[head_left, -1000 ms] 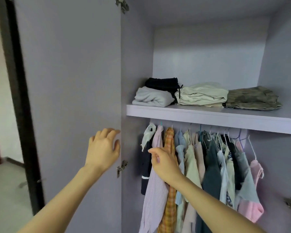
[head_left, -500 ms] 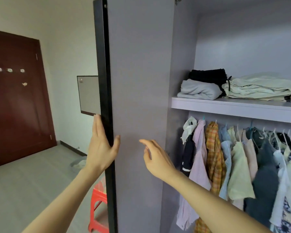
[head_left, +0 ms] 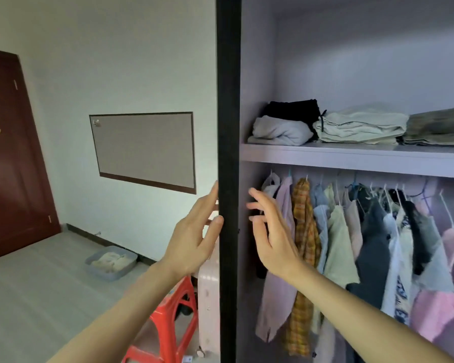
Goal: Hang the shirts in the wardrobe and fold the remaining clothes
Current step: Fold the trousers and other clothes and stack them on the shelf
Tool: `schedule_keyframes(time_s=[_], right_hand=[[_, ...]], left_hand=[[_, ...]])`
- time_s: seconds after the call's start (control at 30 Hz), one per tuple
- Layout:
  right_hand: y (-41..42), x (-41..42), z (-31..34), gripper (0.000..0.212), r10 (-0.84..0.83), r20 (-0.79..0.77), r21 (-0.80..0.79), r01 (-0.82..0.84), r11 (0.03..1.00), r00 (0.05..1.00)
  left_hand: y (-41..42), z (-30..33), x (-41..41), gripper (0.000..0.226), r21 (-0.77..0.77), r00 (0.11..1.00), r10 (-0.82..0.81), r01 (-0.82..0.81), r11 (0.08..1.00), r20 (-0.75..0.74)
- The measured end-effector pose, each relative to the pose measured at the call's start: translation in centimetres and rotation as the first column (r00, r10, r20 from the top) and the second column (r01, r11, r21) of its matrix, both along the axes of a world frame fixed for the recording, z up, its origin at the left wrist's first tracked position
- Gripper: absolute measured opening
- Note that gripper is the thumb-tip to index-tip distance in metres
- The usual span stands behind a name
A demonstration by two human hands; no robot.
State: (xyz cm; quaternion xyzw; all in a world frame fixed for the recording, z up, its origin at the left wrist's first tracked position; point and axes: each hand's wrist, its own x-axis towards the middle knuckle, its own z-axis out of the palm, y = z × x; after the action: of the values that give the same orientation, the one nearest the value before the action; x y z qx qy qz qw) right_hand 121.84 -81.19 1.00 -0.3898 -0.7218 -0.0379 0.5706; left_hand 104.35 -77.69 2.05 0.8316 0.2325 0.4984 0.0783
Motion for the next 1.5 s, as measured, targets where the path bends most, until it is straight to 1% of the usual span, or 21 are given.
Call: schedule_keyframes(time_s=[0.1,0.17,0.23,0.33,0.4,0.47,0.5,0.53,0.6,0.63,0.7,0.8,0.93,1.03,1.1,1.17,1.27,1.33,1.4,1.47,1.5], right_hand=[[-2.7,4.8,0.4,0.047,-0.102,0.040,0.055,0.100,0.993,0.994],[-3.7,7.1,0.6,0.046,-0.181,0.067,0.018,0.180,0.984,0.981],[-4.5,10.1,0.9,0.045,-0.283,0.089,-0.069,0.289,0.955,0.955],[-4.8,13.9,1.7,0.049,-0.387,0.091,-0.272,0.397,0.876,0.917],[-4.4,15.6,2.4,0.052,-0.426,0.111,-0.358,0.436,0.825,0.898],[-3.6,16.9,3.0,0.053,-0.462,0.141,-0.413,0.476,0.776,0.876],[-3.0,17.4,3.2,0.054,-0.474,0.123,-0.440,0.476,0.762,0.872],[-2.4,17.9,3.5,0.054,-0.478,0.065,-0.475,0.448,0.757,0.876],[-1.2,18.7,4.1,0.054,-0.473,-0.108,-0.553,0.343,0.759,0.874],[-0.5,19.3,4.4,0.054,-0.480,-0.167,-0.579,0.309,0.755,0.861],[0.9,20.5,4.8,0.056,-0.512,-0.212,-0.615,0.294,0.732,0.832],[2.8,22.0,4.8,0.061,-0.554,-0.211,-0.634,0.318,0.705,0.806],[4.7,23.7,4.8,0.061,-0.584,-0.197,-0.646,0.344,0.682,0.788],[4.8,24.3,4.8,0.058,-0.573,-0.200,-0.631,0.343,0.696,0.795],[3.8,24.4,4.5,0.054,-0.595,-0.147,-0.601,0.407,0.688,0.790],[1.9,24.1,3.7,0.048,-0.623,-0.087,-0.527,0.494,0.691,0.778],[-2.8,23.4,2.1,0.042,-0.665,-0.087,-0.431,0.574,0.696,0.741],[-6.7,23.0,0.6,0.040,-0.730,-0.061,-0.383,0.660,0.646,0.680],[-11.0,22.5,-0.8,0.039,-0.790,0.000,-0.352,0.739,0.574,0.613],[-15.4,22.2,-1.6,0.038,-0.847,0.073,-0.307,0.820,0.483,0.527],[-16.9,22.1,-1.7,0.037,-0.862,0.085,-0.284,0.841,0.460,0.500]], left_hand=[[-0.2,0.7,6.0,0.051,0.083,0.993,-0.072,0.080,0.993,-0.090],[0.0,1.2,9.4,0.051,0.105,0.984,-0.096,0.113,0.988,-0.150],[0.3,1.7,13.5,0.051,0.124,0.975,-0.117,0.142,0.982,-0.190],[1.6,2.4,18.6,0.059,0.145,0.963,-0.118,0.156,0.977,-0.242],[2.9,2.7,20.9,0.068,0.138,0.949,-0.083,0.130,0.982,-0.303],[4.1,2.9,22.9,0.075,0.150,0.922,-0.008,0.072,0.986,-0.388],[4.7,2.9,23.8,0.075,0.175,0.902,0.053,0.025,0.984,-0.429],[5.4,3.0,24.7,0.074,0.210,0.879,0.118,-0.021,0.977,-0.462],[6.6,3.3,26.4,0.072,0.261,0.829,0.209,-0.079,0.962,-0.519],[7.2,3.6,27.4,0.073,0.255,0.812,0.216,-0.086,0.963,-0.542],[8.3,3.8,28.9,0.073,0.230,0.786,0.212,-0.092,0.969,-0.581],[9.7,4.0,30.7,0.074,0.232,0.755,0.236,-0.114,0.966,-0.612],[10.6,4.2,32.3,0.075,0.218,0.741,0.258,-0.152,0.964,-0.620],[10.6,4.4,32.6,0.075,0.224,0.744,0.260,-0.151,0.963,-0.615],[9.7,4.3,32.3,0.069,0.176,0.809,0.206,-0.129,0.976,-0.551],[8.5,3.8,31.7,0.062,0.114,0.896,0.132,-0.092,0.989,-0.424],[5.7,2.1,30.6,0.055,0.050,0.959,-0.007,0.022,0.998,-0.283],[3.1,0.8,30.4,0.051,0.037,0.962,-0.119,0.132,0.991,-0.245],[0.2,-0.1,31.1,0.047,0.037,0.948,-0.225,0.239,0.970,-0.224],[-3.1,-0.5,32.6,0.044,0.053,0.914,-0.344,0.362,0.931,-0.217],[-4.2,-0.5,33.3,0.044,0.067,0.896,-0.389,0.410,0.909,-0.215]])
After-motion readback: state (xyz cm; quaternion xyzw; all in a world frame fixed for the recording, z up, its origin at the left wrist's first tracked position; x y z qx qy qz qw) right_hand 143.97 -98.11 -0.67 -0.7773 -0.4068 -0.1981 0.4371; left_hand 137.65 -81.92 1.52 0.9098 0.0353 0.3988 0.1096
